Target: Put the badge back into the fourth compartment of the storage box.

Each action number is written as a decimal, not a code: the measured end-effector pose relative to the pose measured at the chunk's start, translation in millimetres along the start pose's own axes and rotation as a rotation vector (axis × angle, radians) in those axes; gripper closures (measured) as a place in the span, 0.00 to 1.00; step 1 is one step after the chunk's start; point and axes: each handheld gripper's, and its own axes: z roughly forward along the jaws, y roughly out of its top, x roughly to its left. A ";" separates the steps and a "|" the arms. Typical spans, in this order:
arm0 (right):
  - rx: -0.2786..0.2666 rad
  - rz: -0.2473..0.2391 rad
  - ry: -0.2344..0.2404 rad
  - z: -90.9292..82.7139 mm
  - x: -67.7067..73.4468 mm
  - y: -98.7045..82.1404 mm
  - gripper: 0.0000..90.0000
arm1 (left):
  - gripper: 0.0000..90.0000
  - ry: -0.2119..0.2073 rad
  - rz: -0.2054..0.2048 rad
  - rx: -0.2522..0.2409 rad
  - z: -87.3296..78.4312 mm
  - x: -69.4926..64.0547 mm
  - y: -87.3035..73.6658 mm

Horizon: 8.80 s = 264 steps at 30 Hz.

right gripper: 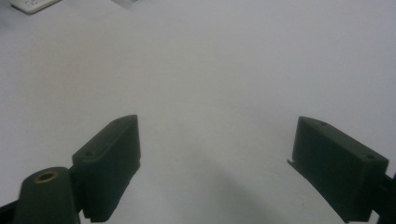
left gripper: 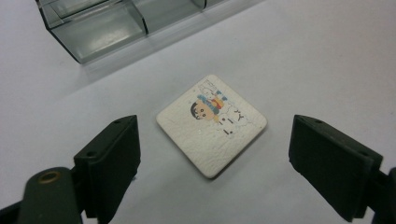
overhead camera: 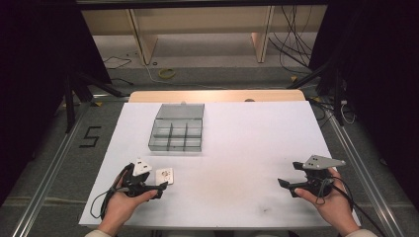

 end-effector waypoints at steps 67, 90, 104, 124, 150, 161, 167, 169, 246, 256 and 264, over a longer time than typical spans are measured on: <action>-0.001 0.035 0.007 2.6 -2.9 -1.1 0.18 | 0.36 -0.183 0.101 0.122 35.9 22.6 16.2; 0.003 0.040 0.003 4.4 -2.0 -1.5 0.18 | 0.36 0.023 -0.079 -0.050 14.6 39.3 41.7; 0.004 0.040 0.001 4.8 -2.0 -1.4 0.18 | 0.36 0.078 -0.124 -0.091 16.8 48.1 57.8; 0.001 0.042 0.000 4.8 -1.9 -1.2 0.18 | 0.36 0.117 -0.137 -0.095 33.6 61.2 83.9; 0.007 0.046 0.004 6.3 -2.2 -1.6 0.18 | 0.36 0.153 -0.105 -0.064 65.7 72.3 98.9; 0.008 0.047 0.005 6.9 -2.2 -1.7 0.18 | 0.36 0.152 -0.091 -0.042 73.9 74.5 96.8; 0.010 0.047 0.005 7.2 -2.3 -1.8 0.18 | 0.36 0.148 -0.092 -0.034 75.3 74.3 96.9; 0.009 0.047 0.005 7.0 -2.2 -1.7 0.18 | 0.36 0.155 -0.093 -0.029 75.8 75.2 96.5; 0.005 0.055 0.007 8.3 -3.7 -3.8 0.18 | 0.21 0.015 0.053 -0.137 7.4 5.9 44.3; -0.001 0.050 0.012 7.6 -3.7 -3.6 0.18 | 0.21 0.028 0.066 -0.117 5.9 -11.5 25.1; -0.004 0.048 0.015 7.3 -3.6 -3.4 0.18 | 0.21 0.040 0.071 -0.098 1.4 -11.9 14.5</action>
